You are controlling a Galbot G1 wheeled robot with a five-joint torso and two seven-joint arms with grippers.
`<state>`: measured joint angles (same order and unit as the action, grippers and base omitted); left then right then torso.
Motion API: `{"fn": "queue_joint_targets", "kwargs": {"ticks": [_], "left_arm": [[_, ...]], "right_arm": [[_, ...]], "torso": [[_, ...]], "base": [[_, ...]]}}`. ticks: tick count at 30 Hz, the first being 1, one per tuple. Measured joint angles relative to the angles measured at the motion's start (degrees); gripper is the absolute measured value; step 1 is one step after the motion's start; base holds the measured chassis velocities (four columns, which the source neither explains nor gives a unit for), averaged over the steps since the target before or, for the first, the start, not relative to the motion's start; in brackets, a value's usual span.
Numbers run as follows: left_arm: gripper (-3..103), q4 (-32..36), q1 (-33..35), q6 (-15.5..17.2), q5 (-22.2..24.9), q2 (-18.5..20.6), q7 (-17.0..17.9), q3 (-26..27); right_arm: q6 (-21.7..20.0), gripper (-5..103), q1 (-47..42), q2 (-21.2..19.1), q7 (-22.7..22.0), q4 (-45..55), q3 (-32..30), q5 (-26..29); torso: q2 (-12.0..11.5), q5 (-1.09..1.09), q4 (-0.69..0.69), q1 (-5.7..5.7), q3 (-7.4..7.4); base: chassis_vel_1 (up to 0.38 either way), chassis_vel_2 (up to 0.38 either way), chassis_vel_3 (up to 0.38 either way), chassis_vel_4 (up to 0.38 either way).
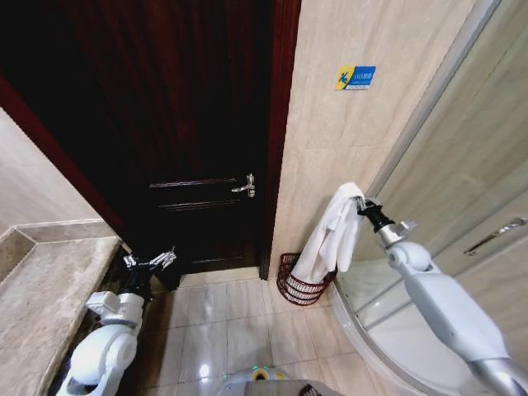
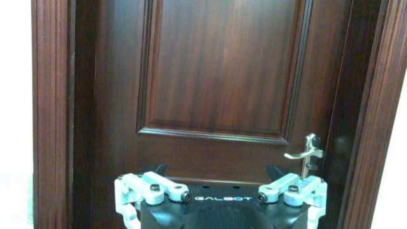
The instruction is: Discard the used towel into the hamper.
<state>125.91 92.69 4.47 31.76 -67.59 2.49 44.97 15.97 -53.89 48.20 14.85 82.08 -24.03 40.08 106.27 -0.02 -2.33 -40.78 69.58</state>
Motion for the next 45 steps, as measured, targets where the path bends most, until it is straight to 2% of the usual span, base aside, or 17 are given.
{"fn": "queue_joint_targets", "kwargs": {"ticks": [8,14,21,31,37,41,43,45], "left_arm": [[100,0.0,0.0,0.0,0.0,0.0,0.0,0.0],[100,0.0,0.0,0.0,0.0,0.0,0.0,0.0],[100,0.0,0.0,0.0,0.0,0.0,0.0,0.0],[100,0.0,0.0,0.0,0.0,0.0,0.0,0.0],[100,0.0,0.0,0.0,0.0,0.0,0.0,0.0],[100,0.0,0.0,0.0,0.0,0.0,0.0,0.0],[100,0.0,0.0,0.0,0.0,0.0,0.0,0.0],[100,0.0,0.0,0.0,0.0,0.0,0.0,0.0]], "right_arm": [[1.9,4,0.6,3.2,1.8,-6.7,3.3,-2.0],[5.0,4,5.3,6.4,3.5,-16.7,6.9,-5.1],[7.7,4,11.2,8.8,4.9,-25.3,8.9,-6.6],[12.3,4,14.3,13.2,7.8,-36.0,9.1,-11.1],[15.9,4,19.4,17.3,9.7,-48.7,8.8,-16.2],[16.9,4,19.9,18.6,9.1,-50.9,7.1,-20.6],[18.4,4,20.2,19.6,8.6,-52.4,4.5,-26.2],[18.5,4,20.2,19.9,8.1,-52.9,4.1,-27.4]], "torso": [[0.0,0.02,0.00,0.00,0.00],[0.0,0.01,0.00,0.00,0.00],[0.0,-0.01,-0.01,0.00,0.00],[0.0,0.02,0.01,0.00,0.00],[0.0,0.02,-0.01,-0.01,0.01],[0.0,0.02,0.00,-0.01,0.01],[0.0,0.00,-0.01,0.00,0.00],[0.0,-0.01,0.00,0.00,0.00]], "base": [[0.000,0.000,0.000,0.000],[0.000,0.000,0.000,0.000],[0.000,0.000,0.000,0.000],[0.000,0.000,0.000,0.000],[0.000,0.000,0.000,0.000],[0.000,0.000,0.000,0.000],[0.000,0.000,0.000,0.000],[0.000,0.000,0.000,0.000]]}}
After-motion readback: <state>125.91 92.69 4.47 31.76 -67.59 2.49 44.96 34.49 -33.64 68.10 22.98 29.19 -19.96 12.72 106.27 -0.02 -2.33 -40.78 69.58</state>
